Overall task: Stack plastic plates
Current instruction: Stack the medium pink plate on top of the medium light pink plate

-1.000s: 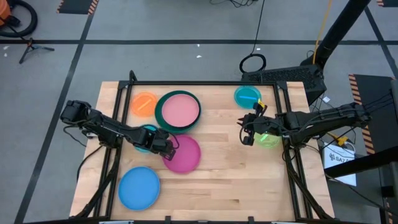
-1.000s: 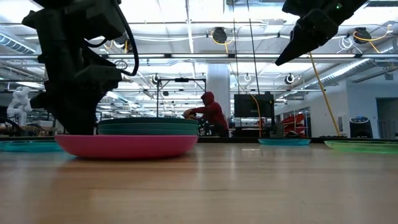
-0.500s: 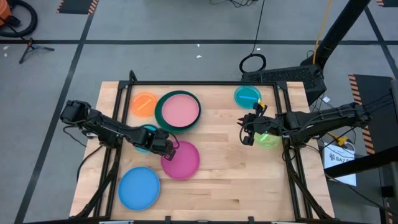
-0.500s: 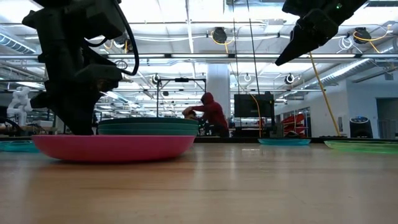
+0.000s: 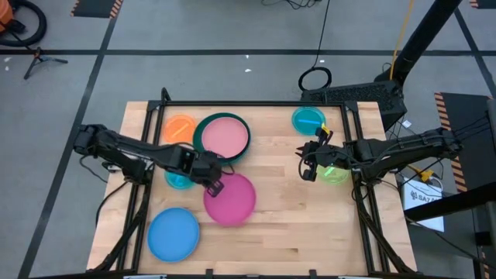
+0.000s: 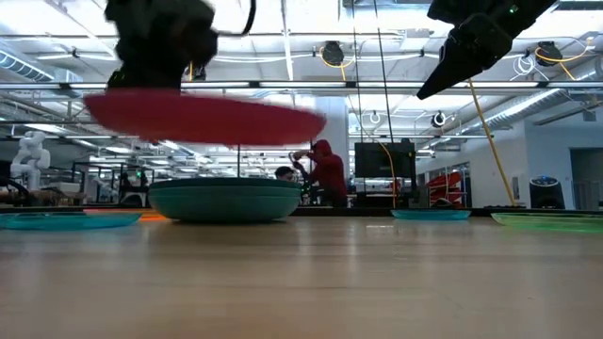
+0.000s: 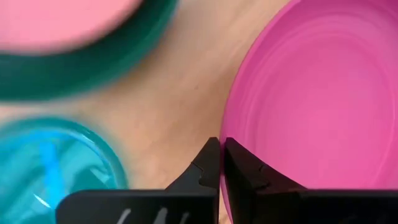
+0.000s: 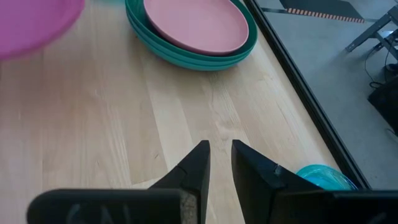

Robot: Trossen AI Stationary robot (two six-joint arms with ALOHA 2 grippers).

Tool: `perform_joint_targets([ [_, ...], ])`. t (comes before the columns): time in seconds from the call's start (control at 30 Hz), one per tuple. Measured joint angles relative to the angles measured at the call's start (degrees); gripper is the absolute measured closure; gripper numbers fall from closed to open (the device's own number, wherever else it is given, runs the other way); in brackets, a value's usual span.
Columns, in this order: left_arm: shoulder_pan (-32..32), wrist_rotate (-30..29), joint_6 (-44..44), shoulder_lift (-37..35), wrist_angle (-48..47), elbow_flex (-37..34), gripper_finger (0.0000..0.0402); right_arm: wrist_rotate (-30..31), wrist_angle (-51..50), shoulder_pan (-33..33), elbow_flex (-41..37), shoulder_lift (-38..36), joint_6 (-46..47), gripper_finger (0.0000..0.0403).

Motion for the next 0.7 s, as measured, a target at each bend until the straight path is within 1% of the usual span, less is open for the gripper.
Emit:
perform_joint_targets([
  [0.13, 2.87, -4.01, 5.46, -0.04, -7.19, 7.98, 0.0394, -0.01, 0.00, 0.00, 0.00, 0.00, 0.01, 0.0344],
  [0.3, 8.40, -7.09, 12.65, -0.04, -14.23, 14.78, 0.0394, -0.01, 0.00, 0.00, 0.00, 0.00, 0.02, 0.0344],
  [0.43, 14.34, -7.35, 18.92, -0.04, -14.38, 16.60, 0.0394, -0.01, 0.00, 0.00, 0.00, 0.00, 0.02, 0.0344],
  [0.7, 28.01, -7.42, 28.64, 0.36, -12.76, 16.69, 0.0394, -0.01, -0.04, 0.00, 0.00, 0.00, -0.04, 0.0344],
])
